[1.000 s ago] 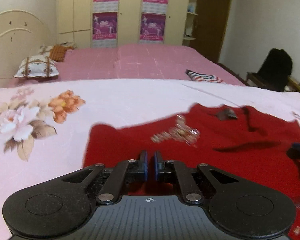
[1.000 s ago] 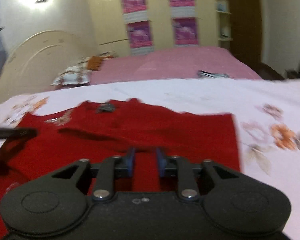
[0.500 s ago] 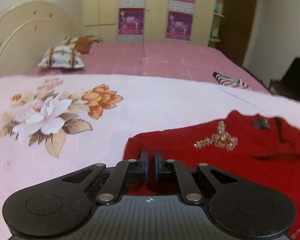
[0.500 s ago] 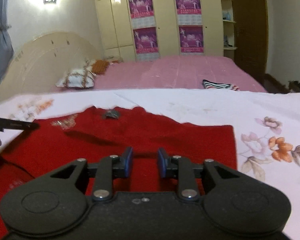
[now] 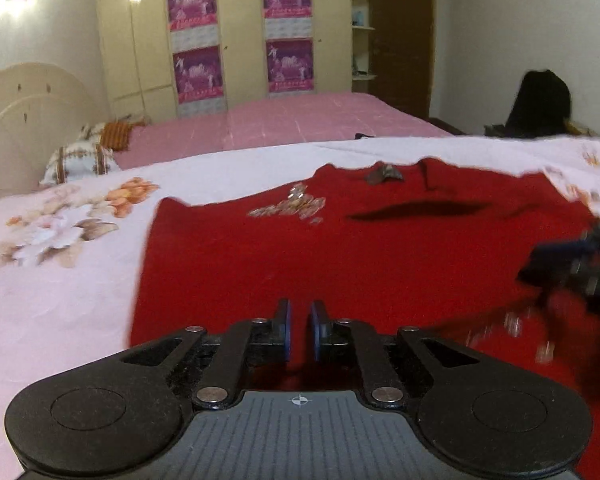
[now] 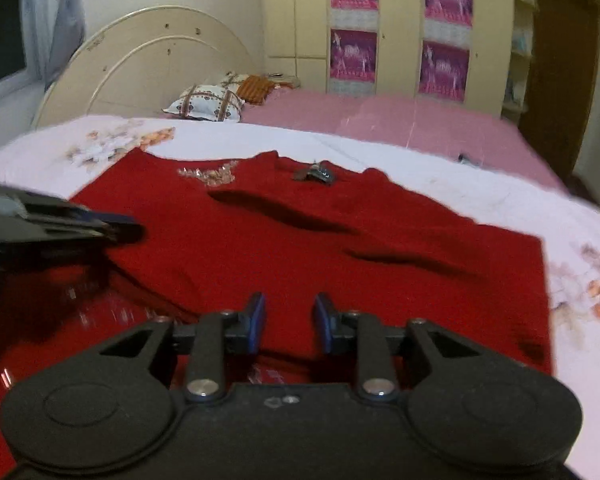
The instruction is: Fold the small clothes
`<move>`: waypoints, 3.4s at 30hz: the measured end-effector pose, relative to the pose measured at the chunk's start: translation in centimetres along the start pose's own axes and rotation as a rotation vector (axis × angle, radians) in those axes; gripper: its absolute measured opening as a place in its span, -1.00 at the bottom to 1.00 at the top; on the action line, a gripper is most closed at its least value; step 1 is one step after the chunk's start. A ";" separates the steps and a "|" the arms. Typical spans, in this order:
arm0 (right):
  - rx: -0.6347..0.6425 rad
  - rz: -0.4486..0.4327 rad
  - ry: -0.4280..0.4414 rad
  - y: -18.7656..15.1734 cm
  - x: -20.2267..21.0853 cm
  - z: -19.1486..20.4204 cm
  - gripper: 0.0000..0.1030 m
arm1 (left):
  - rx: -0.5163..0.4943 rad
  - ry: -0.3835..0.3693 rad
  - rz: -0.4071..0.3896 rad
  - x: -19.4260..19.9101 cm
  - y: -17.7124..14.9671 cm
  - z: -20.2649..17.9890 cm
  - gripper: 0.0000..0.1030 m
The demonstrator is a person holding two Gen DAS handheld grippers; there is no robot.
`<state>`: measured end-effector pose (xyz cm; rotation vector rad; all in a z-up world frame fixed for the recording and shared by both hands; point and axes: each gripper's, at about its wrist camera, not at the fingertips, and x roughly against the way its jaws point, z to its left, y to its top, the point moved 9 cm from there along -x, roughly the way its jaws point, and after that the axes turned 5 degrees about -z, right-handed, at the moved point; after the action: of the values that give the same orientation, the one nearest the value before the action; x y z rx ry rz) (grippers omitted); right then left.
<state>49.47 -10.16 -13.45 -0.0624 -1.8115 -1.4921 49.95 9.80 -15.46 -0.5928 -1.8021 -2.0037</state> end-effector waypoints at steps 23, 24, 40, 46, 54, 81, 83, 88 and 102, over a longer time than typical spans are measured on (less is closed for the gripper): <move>-0.180 -0.028 -0.183 0.9 -1.3 -11.1 -0.46 | 0.338 -0.021 0.063 -8.3 4.5 9.6 -0.72; -0.167 -0.020 -0.179 0.9 -1.0 -11.1 -0.46 | 0.302 0.000 0.015 -7.3 5.0 9.6 -0.71; -0.163 0.006 -0.198 0.8 2.0 -10.4 -0.32 | 0.118 0.095 -0.021 -1.4 3.9 8.9 -0.05; -0.285 -0.090 -0.176 0.1 9.3 -10.6 -0.20 | 0.097 0.047 0.006 8.1 -1.9 7.5 0.38; -0.478 0.034 -0.051 -9.7 20.5 -8.1 -0.23 | 0.303 -0.112 0.169 20.2 -12.1 6.3 -0.06; -0.832 0.004 0.113 -15.7 27.5 -1.6 -0.91 | 0.769 -0.467 0.045 26.5 -15.6 4.5 -0.93; -0.796 -0.066 0.112 -14.5 29.5 -1.6 -0.91 | 0.758 -0.449 0.052 26.7 -16.5 5.0 -0.93; -0.858 0.028 0.053 -18.3 26.7 -2.3 -0.91 | 0.774 -0.398 0.130 25.0 -20.3 4.8 -0.94; -0.823 -0.147 0.097 -11.0 28.4 -3.3 -0.91 | 0.824 -0.448 -0.038 26.5 -13.1 6.6 -0.94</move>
<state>25.91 -28.32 -5.92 -0.2572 -1.0409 -2.2124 21.00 17.71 -11.40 -0.7520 -2.6571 -1.0018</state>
